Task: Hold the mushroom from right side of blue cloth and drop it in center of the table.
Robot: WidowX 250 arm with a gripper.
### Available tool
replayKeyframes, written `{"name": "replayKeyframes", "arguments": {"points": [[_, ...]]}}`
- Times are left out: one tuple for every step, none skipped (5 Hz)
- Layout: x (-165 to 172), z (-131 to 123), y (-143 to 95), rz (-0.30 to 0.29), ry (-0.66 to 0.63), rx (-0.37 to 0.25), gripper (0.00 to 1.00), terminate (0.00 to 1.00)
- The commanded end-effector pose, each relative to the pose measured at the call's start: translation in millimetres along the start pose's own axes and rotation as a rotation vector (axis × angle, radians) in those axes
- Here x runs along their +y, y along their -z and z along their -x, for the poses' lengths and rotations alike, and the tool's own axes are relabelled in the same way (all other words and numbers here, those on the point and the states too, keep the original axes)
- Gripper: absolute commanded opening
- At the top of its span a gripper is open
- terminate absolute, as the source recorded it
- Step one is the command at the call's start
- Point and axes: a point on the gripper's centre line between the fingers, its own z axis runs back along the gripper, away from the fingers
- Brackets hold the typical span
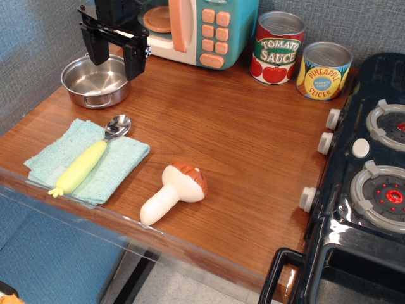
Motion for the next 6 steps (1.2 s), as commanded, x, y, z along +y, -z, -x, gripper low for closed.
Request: {"name": "replayKeyframes", "arguments": {"points": [[0.0,0.0,0.0,0.000,0.000,0.000,1.00,0.00],[-19.5,19.6,-28.6,0.016,0.090,-0.057,1.00,0.00],[-46.4,49.2,-55.6,0.035,0.224,-0.156,1.00,0.00],[-72.8,76.4,-66.2,0.017,0.292,-0.154,1.00,0.00],[-107.4,98.9,-53.4,0.016,0.351,-0.099,1.00,0.00],[-132.8,110.6,-33.8,0.007,0.404,-0.061,1.00,0.00]]}}
